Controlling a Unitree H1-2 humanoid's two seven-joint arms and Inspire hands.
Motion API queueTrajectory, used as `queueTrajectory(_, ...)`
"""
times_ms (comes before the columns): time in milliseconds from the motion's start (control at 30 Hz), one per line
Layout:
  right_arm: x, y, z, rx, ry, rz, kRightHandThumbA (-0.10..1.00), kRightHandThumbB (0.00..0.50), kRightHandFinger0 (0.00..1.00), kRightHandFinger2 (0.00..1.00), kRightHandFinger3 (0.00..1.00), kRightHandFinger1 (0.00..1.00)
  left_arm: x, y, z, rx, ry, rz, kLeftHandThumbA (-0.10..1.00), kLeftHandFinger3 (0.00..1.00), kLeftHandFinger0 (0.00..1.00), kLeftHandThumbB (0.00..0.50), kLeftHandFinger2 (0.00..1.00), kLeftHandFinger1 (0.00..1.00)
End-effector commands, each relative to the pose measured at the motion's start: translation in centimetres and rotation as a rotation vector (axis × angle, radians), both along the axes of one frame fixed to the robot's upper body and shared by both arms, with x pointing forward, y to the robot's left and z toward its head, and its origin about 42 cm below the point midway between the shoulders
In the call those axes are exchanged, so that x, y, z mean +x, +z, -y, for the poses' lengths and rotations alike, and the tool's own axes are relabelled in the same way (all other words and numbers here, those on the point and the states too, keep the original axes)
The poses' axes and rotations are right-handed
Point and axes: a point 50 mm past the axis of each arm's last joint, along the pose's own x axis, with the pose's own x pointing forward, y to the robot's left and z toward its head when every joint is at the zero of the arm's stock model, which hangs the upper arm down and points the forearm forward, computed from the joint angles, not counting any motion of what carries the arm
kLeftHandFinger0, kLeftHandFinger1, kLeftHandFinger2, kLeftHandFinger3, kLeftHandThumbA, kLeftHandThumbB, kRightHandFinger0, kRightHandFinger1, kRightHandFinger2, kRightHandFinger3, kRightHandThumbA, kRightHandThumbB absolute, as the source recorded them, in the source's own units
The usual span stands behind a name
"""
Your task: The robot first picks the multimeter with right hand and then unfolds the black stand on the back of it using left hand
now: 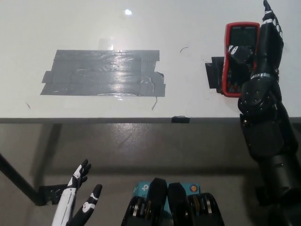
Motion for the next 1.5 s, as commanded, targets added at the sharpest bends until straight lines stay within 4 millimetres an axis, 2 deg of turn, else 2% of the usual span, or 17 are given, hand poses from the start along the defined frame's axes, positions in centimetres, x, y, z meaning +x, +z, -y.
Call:
queueTrajectory(0, 0.9, 5.3, -1.4, 0.065, 0.054, 0.055, 1.00, 0.471, 1.00, 1.00, 1.00, 1.00, -0.1, 0.8, 0.0, 0.047, -0.005, 0.067, 0.82, 1.00, 1.00, 0.076, 1.00, 1.00)
queueTrajectory(200, 1.5, 5.9, -1.5, 0.067, 0.051, 0.008, 1.00, 0.437, 1.00, 1.00, 1.00, 1.00, 0.0, 0.8, 0.1, 0.055, -0.008, 0.076, 0.82, 1.00, 1.00, 0.075, 1.00, 1.00)
queueTrajectory(333, 2.3, 5.9, -1.1, 0.062, 0.044, -0.022, 1.00, 0.453, 1.00, 1.00, 1.00, 1.00, 0.0, 0.9, 0.3, 0.075, -0.022, 0.088, 0.79, 1.00, 1.00, 0.061, 1.00, 1.00)
queueTrajectory(367, 2.6, 6.0, -1.0, 0.067, 0.043, -0.031, 1.00, 0.469, 1.00, 1.00, 1.00, 1.00, 0.0, 0.9, 0.4, 0.082, -0.024, 0.085, 0.79, 1.00, 1.00, 0.063, 1.00, 1.00)
queueTrajectory(567, 3.6, 6.0, -0.5, 0.058, 0.034, -0.042, 1.00, 0.487, 1.00, 1.00, 1.00, 1.00, 0.0, 0.9, 0.5, 0.097, -0.033, 0.080, 0.80, 1.00, 1.00, 0.072, 1.00, 1.00)
queueTrajectory(700, 4.0, 6.2, -0.3, 0.045, 0.026, -0.050, 1.00, 0.483, 1.00, 1.00, 1.00, 1.00, 0.0, 1.0, 0.5, 0.096, -0.029, 0.095, 0.78, 1.00, 1.00, 0.058, 1.00, 1.00)
queueTrajectory(1033, 4.6, 5.9, 0.8, 0.025, -0.012, -0.069, 1.00, 0.473, 1.00, 1.00, 1.00, 1.00, 0.1, 1.0, 0.3, 0.098, -0.042, 0.097, 0.79, 1.00, 1.00, 0.065, 1.00, 1.00)
queueTrajectory(1467, 4.7, 6.1, -0.7, 0.034, 0.018, -0.080, 1.00, 0.480, 1.00, 1.00, 1.00, 1.00, 0.4, 1.1, 0.3, 0.122, -0.050, 0.102, 0.81, 1.00, 1.00, 0.071, 1.00, 1.00)
